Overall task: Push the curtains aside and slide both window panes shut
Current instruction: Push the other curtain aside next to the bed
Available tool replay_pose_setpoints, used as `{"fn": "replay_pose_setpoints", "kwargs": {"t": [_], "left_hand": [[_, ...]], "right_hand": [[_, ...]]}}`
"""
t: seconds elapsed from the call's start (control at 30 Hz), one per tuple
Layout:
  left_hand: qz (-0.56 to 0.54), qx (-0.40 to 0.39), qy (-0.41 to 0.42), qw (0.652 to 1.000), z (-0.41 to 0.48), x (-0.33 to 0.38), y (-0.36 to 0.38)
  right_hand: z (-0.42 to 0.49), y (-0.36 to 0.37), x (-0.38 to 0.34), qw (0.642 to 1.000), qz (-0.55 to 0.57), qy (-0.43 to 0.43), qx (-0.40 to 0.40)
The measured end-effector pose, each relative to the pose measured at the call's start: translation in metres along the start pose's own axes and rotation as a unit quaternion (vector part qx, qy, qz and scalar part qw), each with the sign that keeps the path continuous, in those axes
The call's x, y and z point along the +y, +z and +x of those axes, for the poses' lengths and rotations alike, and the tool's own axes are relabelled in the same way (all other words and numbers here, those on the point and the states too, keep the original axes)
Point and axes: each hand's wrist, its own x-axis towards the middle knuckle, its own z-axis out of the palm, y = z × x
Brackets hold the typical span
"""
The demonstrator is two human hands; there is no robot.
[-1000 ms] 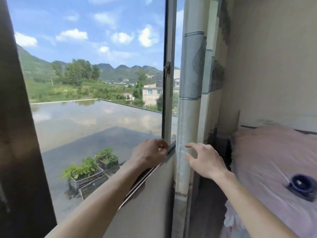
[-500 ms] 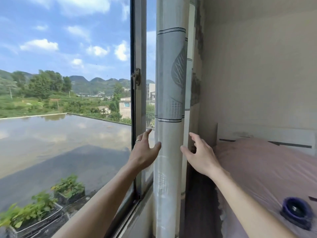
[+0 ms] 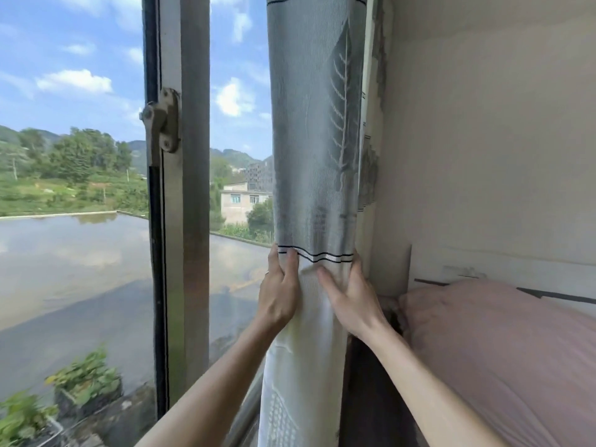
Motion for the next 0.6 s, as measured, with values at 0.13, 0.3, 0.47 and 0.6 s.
{"fn": "replay_pose_setpoints", "kwargs": {"t": [0.13,0.3,0.47,0.6], "left_hand": [[0.027,0.006,-0.033,0.999,0.065,-0.031,0.052],[0.027,-0.031,-0.022,0.999,0.142,-0.052,0.108],[0.05,-0.009,0.02,0.999,0.212,-0.068,0.166],[0.061,0.019,0.08,0.995,0.278,-0.083,0.218]], "right_hand": [[0.07,0.003,0.044,0.997,-0.047,0.005,0.064],[0.142,-0.005,0.092,0.99,-0.09,0.016,0.109],[0.218,-0.014,0.138,0.985,-0.118,0.011,0.127],[0.29,-0.025,0.178,0.981,-0.121,-0.007,0.149]]}}
